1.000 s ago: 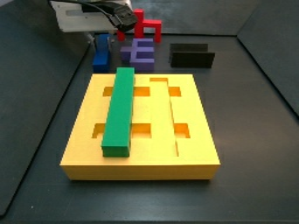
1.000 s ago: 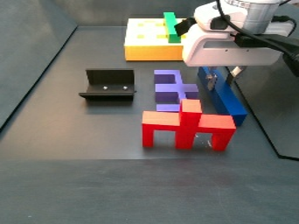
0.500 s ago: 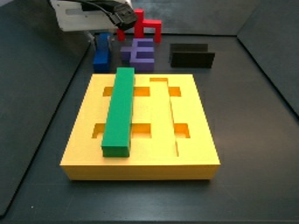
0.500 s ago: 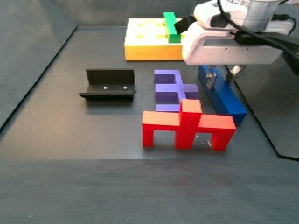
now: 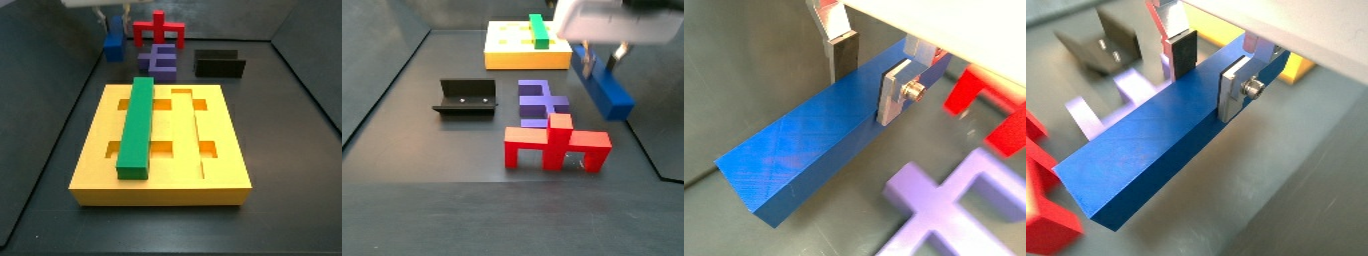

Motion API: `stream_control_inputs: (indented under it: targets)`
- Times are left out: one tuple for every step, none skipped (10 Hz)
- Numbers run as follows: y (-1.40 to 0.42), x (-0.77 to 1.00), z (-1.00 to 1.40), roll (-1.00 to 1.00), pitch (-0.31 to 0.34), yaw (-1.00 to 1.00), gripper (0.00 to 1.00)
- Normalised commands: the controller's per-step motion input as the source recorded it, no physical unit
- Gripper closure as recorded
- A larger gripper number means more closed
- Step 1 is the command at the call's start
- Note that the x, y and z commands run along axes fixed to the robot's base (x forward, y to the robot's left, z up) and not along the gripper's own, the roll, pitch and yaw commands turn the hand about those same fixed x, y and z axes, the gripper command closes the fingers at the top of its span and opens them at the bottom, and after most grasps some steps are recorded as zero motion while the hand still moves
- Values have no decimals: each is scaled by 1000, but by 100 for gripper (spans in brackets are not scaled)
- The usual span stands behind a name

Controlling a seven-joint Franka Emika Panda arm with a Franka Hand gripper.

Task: Pick up the blue object. Move up. Move to above the board. Insert the blue object.
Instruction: Move to above the board.

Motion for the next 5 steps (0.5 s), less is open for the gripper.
stream_control_inputs:
  targets:
    - [-8,-54,1400,-1,59,6,100]
    - [4,-26,1400,24,40,4,100]
    - [5,6,1400,20,49,5,100]
    - [10,29,1400,9,94,3,100]
    - [3,16,996,8,94,3,100]
